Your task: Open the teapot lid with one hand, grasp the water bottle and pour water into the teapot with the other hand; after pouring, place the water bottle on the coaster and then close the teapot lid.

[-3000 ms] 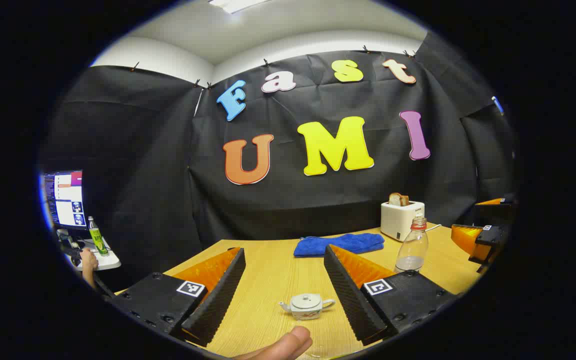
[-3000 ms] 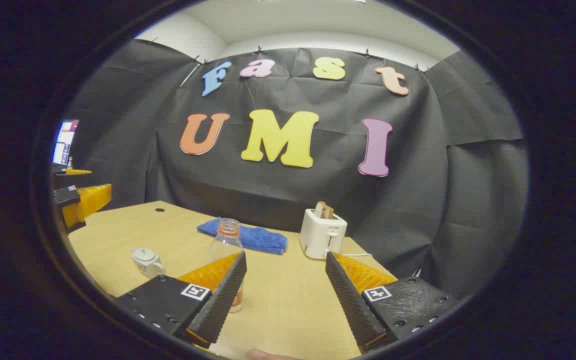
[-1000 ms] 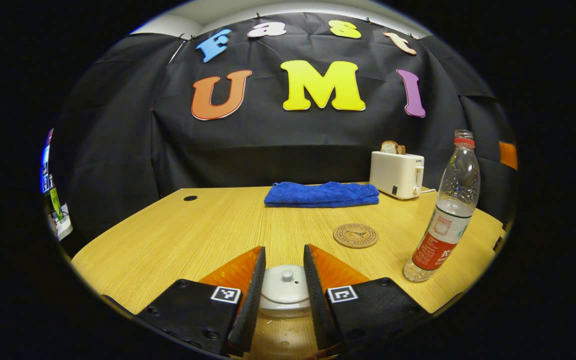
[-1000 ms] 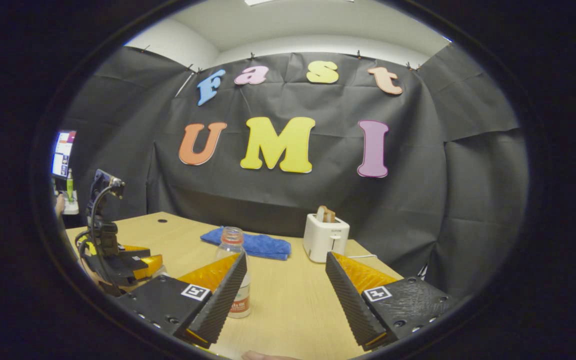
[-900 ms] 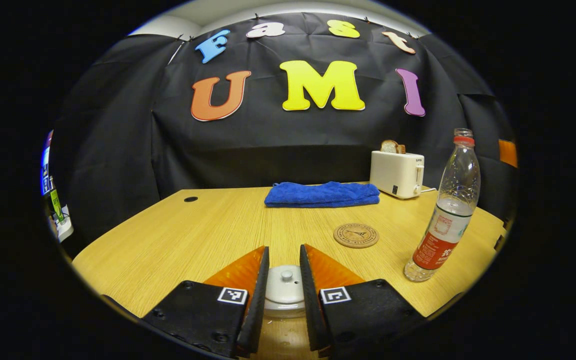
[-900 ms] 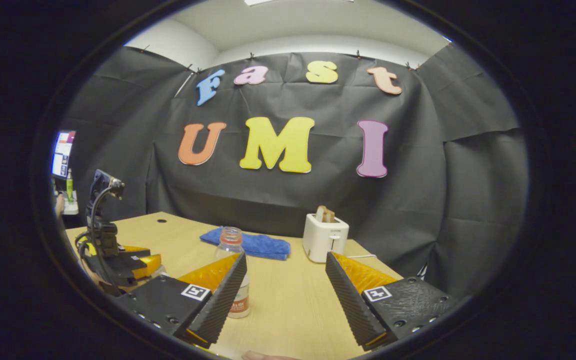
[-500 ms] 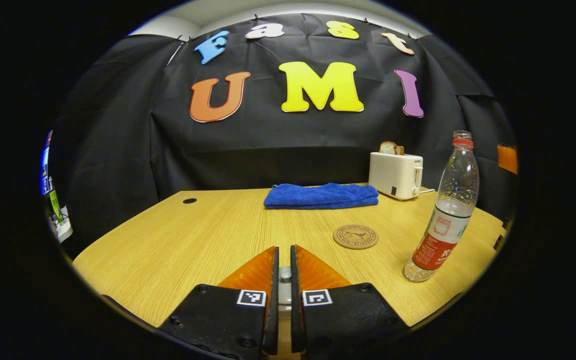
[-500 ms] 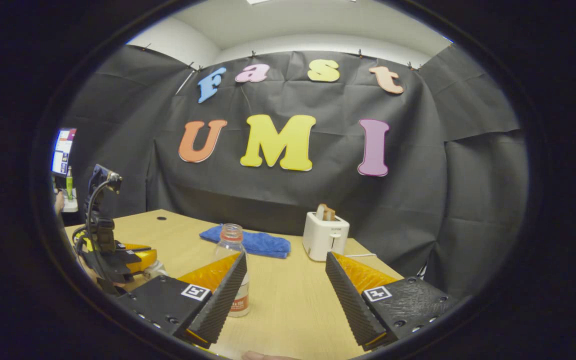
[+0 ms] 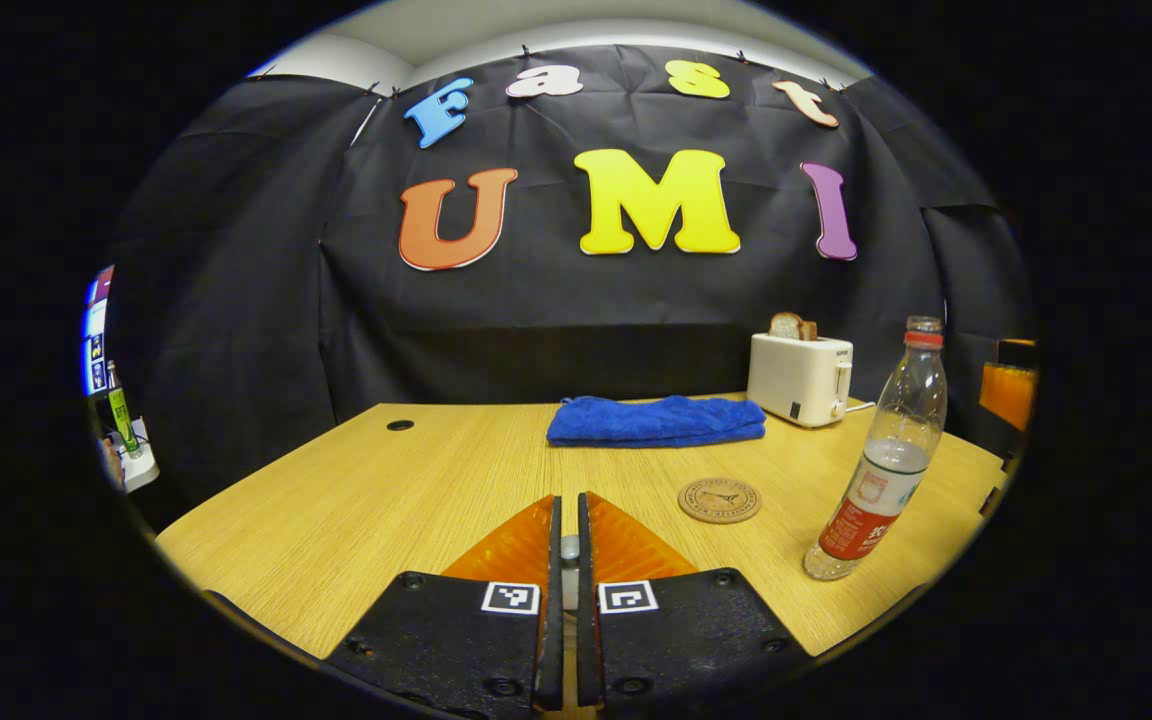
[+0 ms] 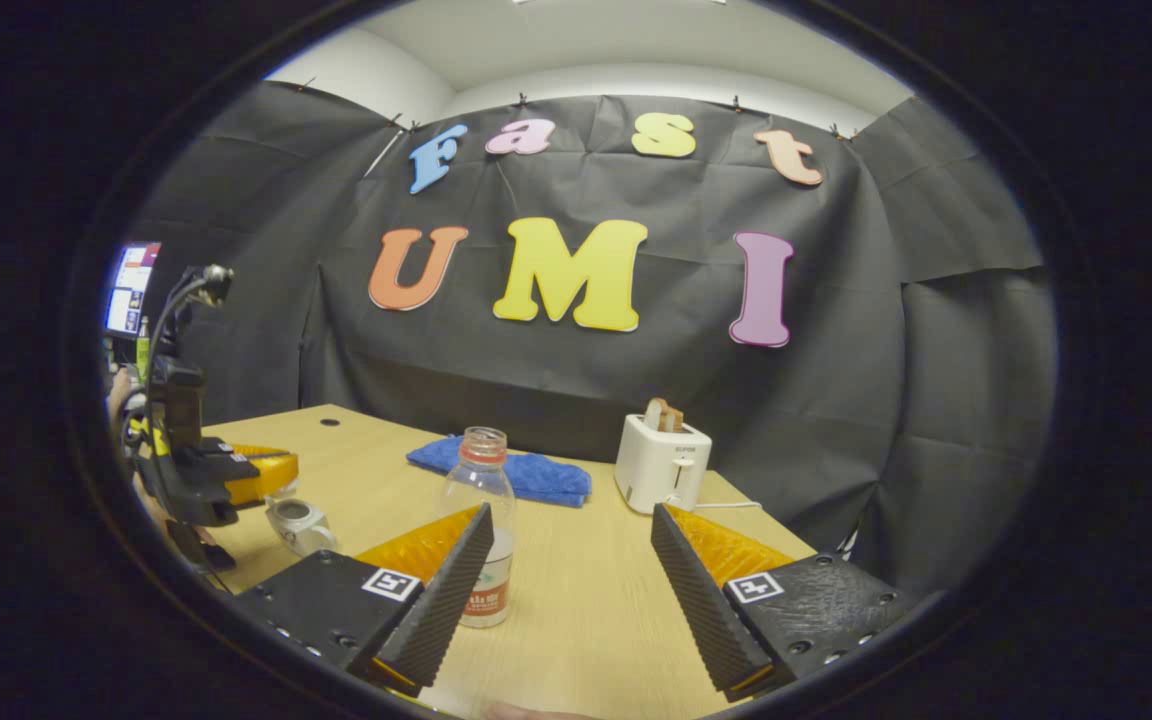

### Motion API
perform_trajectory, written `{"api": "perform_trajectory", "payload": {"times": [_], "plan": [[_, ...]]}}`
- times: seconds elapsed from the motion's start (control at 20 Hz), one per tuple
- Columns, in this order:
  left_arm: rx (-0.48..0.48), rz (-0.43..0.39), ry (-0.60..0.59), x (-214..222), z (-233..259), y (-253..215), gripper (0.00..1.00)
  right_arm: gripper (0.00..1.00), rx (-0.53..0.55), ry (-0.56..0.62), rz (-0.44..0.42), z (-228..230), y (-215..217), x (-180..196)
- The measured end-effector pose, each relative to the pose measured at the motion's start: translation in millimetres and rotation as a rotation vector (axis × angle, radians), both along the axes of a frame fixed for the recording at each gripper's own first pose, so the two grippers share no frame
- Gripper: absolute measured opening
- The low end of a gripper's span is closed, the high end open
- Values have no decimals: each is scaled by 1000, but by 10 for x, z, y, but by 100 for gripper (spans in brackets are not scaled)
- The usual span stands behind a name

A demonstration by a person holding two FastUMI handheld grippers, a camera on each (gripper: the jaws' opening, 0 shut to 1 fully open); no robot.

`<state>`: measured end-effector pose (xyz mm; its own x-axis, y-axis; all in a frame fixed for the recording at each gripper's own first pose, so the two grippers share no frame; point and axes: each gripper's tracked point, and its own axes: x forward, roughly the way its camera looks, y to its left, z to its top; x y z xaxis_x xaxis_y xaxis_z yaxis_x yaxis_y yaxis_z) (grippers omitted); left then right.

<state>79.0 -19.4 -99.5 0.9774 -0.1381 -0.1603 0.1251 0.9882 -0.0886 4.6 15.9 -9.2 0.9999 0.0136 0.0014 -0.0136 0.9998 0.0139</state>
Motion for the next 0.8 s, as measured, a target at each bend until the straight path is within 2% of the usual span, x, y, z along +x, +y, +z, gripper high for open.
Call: {"api": "perform_trajectory", "payload": {"times": [0.25, 0.3, 0.35, 0.6, 0.8], "plan": [[-36, 16, 13, -121, 186, 185, 7, 98, -26, 0, 30, -63, 171, -6], [-28, 27, 12, -154, 221, 249, 6, 93, -30, -4, 39, -88, 221, -3], [-21, 35, 9, -184, 270, 297, 6, 93, -28, -3, 51, -121, 262, 10], [-24, -4, -9, -394, 520, 312, 3, 98, 65, 79, 128, -422, 509, 134], [-7, -35, -23, -525, 633, 275, 3, 95, 127, 116, 155, -557, 615, 277]]}}
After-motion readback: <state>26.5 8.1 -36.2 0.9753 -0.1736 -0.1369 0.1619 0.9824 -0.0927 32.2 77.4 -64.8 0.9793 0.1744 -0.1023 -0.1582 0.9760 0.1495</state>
